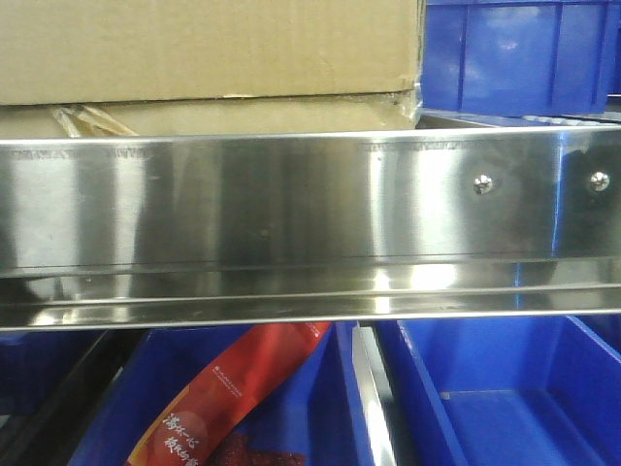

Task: Grab carton from right shelf to conveyor
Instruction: 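Lower both grippers onto the side walls of the brown carton on the shelf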

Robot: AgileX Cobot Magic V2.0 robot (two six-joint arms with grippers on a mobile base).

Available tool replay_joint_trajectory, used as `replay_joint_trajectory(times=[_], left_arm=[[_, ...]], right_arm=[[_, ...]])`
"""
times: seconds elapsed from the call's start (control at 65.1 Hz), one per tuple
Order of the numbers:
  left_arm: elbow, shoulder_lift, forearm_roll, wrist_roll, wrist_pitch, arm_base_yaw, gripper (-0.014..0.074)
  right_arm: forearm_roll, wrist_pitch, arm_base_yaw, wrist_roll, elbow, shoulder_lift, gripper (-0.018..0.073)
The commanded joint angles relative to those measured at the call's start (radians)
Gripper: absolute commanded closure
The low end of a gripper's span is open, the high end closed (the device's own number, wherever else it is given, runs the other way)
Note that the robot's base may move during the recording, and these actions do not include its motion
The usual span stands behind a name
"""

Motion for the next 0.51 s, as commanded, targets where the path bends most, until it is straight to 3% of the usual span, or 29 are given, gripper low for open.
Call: replay_joint_trajectory(times=[0.0,0.492], left_arm=[[-0.003,-0.003,-0.003,0.002,-0.015,0.003,0.0582],[-0.003,-0.003,-0.003,0.002,-0.062,0.003,0.0582]], right_arm=[[0.005,-0.033,-0.001,-0.006,0.0,-0.002,0.0635],[0.005,-0.047,-0.001,-0.006,0.0,-0.002,0.0635]])
